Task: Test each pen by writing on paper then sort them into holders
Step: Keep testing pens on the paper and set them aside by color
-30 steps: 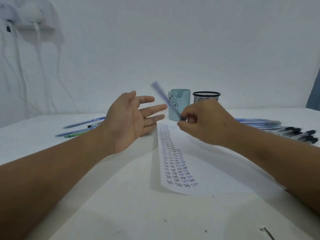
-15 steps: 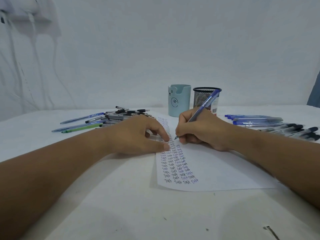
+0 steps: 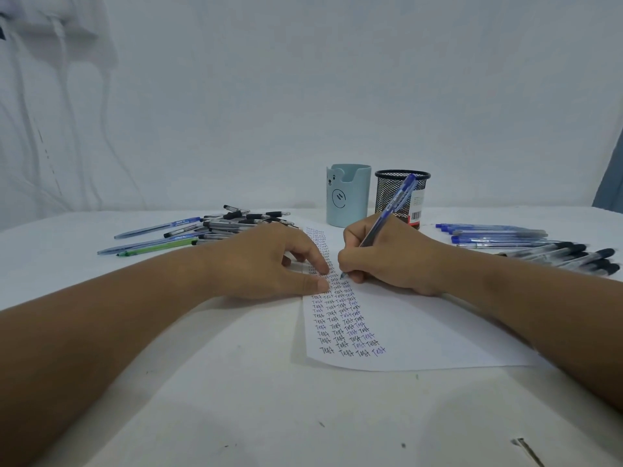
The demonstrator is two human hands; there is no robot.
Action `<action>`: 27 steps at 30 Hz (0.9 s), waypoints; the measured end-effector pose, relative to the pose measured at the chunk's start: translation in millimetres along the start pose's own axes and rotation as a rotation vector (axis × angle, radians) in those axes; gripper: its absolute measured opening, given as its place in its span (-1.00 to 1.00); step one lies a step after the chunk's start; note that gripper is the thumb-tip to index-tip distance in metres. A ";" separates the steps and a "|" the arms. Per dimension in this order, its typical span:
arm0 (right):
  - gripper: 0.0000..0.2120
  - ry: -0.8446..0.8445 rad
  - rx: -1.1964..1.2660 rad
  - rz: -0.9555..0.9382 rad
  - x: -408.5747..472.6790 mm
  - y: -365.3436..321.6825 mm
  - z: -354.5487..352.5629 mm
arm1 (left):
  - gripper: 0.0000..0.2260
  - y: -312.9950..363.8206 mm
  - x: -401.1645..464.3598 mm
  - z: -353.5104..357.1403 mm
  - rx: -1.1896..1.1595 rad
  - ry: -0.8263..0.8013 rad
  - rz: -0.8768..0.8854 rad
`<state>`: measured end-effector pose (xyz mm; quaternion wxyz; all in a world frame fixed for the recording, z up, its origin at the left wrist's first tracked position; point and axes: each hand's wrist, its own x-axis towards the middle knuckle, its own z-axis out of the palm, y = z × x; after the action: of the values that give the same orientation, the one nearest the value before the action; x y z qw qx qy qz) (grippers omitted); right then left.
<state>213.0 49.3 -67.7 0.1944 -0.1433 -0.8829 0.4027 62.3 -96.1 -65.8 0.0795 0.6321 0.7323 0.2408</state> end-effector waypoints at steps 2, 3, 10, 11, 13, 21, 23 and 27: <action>-0.67 -0.010 0.011 0.000 -0.6 -0.9 -0.3 | -0.81 0.0 0.4 0.6 -0.008 0.001 -0.002; -0.67 -0.014 0.020 0.000 -0.8 -0.9 -0.6 | -0.81 -0.1 0.3 0.8 -0.014 -0.001 -0.005; -0.68 -0.003 -0.021 -0.018 -0.9 -0.5 0.1 | -0.81 -1.6 0.5 0.7 -0.006 -0.007 -0.004; -0.68 -0.002 -0.036 -0.023 -1.0 -0.9 0.0 | -0.80 -1.9 0.5 0.9 -0.008 -0.007 -0.003; -0.69 0.005 -0.051 -0.027 -1.2 -1.5 -0.4 | -0.80 -2.1 0.6 0.5 -0.011 -0.012 -0.004; -0.65 0.002 -0.019 -0.025 0.0 -0.1 -0.3 | -0.77 -2.9 0.0 -0.5 -0.003 -0.027 -0.002; -0.66 -0.001 -0.023 -0.028 0.0 -0.6 -0.7 | -0.75 -2.7 -0.2 -0.8 -0.004 -0.028 0.000; -0.69 0.009 -0.015 -0.035 -1.4 -0.5 -0.9 | -0.78 -1.4 -0.7 -0.9 -0.008 -0.028 -0.002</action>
<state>214.6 49.0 -67.1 0.2041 -0.1311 -0.8874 0.3920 60.8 -97.1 -65.7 0.0925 0.6345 0.7306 0.2346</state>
